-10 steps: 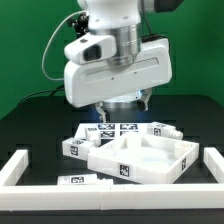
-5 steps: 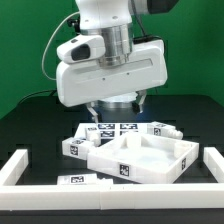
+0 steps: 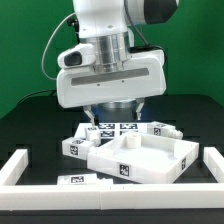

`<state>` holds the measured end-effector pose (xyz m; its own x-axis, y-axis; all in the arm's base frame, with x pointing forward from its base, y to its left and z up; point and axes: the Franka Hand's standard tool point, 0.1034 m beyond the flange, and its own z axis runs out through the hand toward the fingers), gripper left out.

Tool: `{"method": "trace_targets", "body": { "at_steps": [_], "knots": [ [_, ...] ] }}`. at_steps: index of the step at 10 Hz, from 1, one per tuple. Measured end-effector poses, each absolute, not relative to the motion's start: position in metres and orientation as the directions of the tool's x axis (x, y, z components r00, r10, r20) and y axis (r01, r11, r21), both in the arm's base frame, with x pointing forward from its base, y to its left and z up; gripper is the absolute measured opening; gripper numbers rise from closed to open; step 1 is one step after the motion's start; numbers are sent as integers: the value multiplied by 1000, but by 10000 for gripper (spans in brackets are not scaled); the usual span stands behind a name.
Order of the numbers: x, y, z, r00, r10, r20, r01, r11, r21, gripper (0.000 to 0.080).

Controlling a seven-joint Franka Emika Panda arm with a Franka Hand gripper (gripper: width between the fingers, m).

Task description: Assemble one leg

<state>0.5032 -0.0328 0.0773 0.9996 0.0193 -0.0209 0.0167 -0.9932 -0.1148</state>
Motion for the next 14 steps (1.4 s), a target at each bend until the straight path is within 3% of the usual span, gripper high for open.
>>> {"method": "trace_targets", "body": {
  "at_steps": [2, 4, 10, 12, 14],
  "knots": [
    [502, -33, 76, 1000, 13, -23, 10, -993, -115, 650],
    [484, -31, 56, 965, -260, -39, -263, -959, -106, 650],
    [485, -34, 49, 946, -319, -53, -323, -940, -111, 650],
    [475, -32, 26, 837, -537, -107, -546, -833, -88, 650],
    [470, -27, 12, 839, -532, -111, -541, -837, -84, 650]
  ]
}}
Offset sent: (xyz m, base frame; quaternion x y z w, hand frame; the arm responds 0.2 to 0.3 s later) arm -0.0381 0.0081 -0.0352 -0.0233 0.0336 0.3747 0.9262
